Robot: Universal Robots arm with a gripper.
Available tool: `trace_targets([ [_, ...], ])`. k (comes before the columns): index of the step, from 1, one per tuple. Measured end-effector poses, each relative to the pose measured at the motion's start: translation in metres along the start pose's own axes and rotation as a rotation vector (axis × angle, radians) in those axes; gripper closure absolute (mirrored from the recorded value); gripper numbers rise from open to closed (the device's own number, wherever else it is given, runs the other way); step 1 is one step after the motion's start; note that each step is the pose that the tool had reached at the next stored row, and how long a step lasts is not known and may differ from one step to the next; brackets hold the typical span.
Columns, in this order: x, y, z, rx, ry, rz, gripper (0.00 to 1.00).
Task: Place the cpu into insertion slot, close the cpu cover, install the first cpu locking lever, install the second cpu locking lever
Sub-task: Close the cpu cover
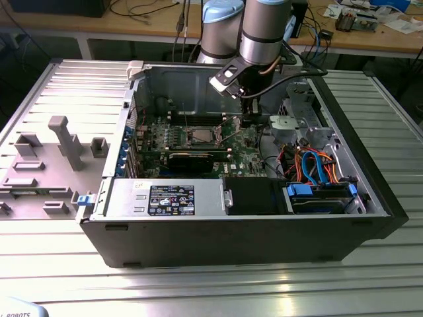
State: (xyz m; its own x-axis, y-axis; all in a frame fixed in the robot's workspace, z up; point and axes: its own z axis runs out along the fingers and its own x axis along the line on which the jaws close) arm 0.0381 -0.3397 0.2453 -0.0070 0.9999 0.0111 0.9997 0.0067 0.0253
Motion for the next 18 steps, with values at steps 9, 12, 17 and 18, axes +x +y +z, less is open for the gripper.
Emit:
trace_targets([
  [9,0.0,-0.0002,0.0,0.0,0.0,0.0,0.89],
  [12,0.0001,-0.0111,-0.0048,0.0,-0.0001,0.0,0.89],
  [17,0.0002,-0.0185,-0.0049,0.0,0.0001,0.0,0.89],
  [18,0.0002,-0.0186,-0.0049,-0.0001,0.0001,0.0,0.89],
])
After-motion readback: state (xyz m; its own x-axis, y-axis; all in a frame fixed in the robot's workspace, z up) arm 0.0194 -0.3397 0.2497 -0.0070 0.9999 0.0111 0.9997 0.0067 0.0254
